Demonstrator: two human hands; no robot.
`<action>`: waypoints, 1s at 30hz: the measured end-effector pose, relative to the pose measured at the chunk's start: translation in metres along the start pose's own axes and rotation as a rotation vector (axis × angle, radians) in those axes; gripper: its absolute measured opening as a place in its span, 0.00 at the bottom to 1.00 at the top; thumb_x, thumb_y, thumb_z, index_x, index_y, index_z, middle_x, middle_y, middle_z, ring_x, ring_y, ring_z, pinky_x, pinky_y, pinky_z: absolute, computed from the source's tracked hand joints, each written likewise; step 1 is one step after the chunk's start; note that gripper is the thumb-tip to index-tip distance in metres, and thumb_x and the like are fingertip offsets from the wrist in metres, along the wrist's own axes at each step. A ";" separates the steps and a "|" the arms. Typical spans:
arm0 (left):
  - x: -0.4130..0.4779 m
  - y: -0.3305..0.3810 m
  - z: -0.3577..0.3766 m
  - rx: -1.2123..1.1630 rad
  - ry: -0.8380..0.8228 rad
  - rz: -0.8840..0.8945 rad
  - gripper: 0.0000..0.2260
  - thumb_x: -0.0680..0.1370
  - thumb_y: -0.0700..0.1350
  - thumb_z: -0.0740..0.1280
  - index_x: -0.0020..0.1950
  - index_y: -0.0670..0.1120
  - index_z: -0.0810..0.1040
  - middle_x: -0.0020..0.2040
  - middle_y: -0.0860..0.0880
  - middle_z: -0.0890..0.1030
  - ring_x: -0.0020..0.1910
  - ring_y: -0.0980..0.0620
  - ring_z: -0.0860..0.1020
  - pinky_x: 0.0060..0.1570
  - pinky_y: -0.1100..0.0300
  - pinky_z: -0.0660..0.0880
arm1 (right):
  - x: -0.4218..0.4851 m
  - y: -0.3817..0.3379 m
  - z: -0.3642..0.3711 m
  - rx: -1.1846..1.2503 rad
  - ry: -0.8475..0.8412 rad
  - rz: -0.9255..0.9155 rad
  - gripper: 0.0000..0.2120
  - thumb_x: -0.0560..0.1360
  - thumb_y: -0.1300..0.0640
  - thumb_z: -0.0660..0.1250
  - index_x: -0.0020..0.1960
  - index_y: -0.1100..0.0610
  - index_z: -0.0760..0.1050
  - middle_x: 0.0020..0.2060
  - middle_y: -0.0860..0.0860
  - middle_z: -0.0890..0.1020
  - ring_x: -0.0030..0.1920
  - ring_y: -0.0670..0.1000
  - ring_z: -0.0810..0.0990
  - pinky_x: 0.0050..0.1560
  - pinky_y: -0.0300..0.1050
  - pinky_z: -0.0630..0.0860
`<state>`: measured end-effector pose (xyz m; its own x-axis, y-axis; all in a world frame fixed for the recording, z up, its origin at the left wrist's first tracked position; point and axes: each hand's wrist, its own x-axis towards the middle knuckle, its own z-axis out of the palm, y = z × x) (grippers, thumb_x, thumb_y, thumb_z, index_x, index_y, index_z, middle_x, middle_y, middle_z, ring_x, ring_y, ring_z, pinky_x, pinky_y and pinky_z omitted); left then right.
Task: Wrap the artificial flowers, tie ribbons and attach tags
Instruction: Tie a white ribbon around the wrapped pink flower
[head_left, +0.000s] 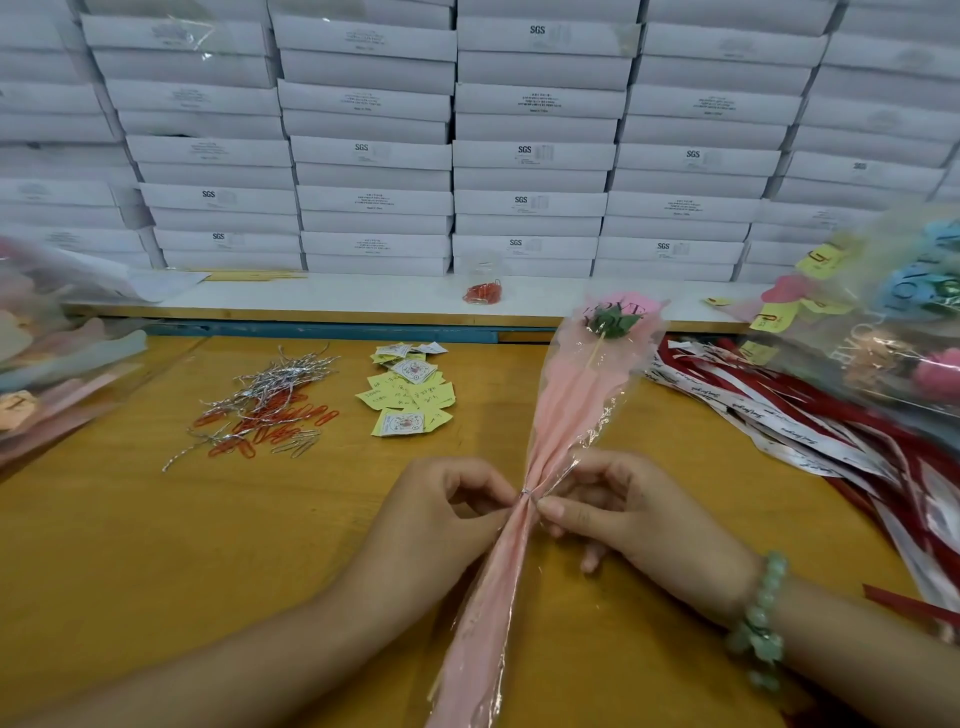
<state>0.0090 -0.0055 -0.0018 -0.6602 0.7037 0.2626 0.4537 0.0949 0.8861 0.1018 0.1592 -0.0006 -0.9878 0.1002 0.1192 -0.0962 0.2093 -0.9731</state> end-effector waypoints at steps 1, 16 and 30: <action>0.000 0.000 0.000 -0.004 -0.004 -0.002 0.10 0.72 0.38 0.74 0.35 0.53 0.85 0.33 0.56 0.82 0.34 0.63 0.78 0.35 0.70 0.72 | 0.000 0.000 0.000 -0.006 -0.002 0.000 0.03 0.73 0.63 0.69 0.46 0.61 0.78 0.34 0.48 0.82 0.37 0.43 0.80 0.28 0.36 0.76; 0.000 0.000 0.003 0.021 -0.030 0.070 0.04 0.73 0.33 0.72 0.41 0.42 0.82 0.38 0.46 0.81 0.38 0.54 0.78 0.42 0.54 0.78 | 0.000 -0.004 -0.001 0.050 -0.020 0.066 0.07 0.72 0.60 0.69 0.48 0.60 0.76 0.35 0.53 0.82 0.34 0.47 0.82 0.27 0.37 0.76; 0.000 0.003 0.004 -0.091 -0.035 -0.040 0.14 0.73 0.46 0.72 0.34 0.36 0.78 0.28 0.51 0.74 0.27 0.59 0.69 0.28 0.70 0.65 | 0.000 -0.003 0.000 -0.004 -0.072 0.024 0.05 0.74 0.62 0.69 0.44 0.53 0.78 0.36 0.52 0.83 0.33 0.47 0.81 0.29 0.35 0.76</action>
<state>0.0129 -0.0019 -0.0006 -0.6546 0.7250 0.2142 0.3701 0.0603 0.9270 0.1024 0.1584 0.0018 -0.9961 0.0346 0.0810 -0.0719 0.2113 -0.9748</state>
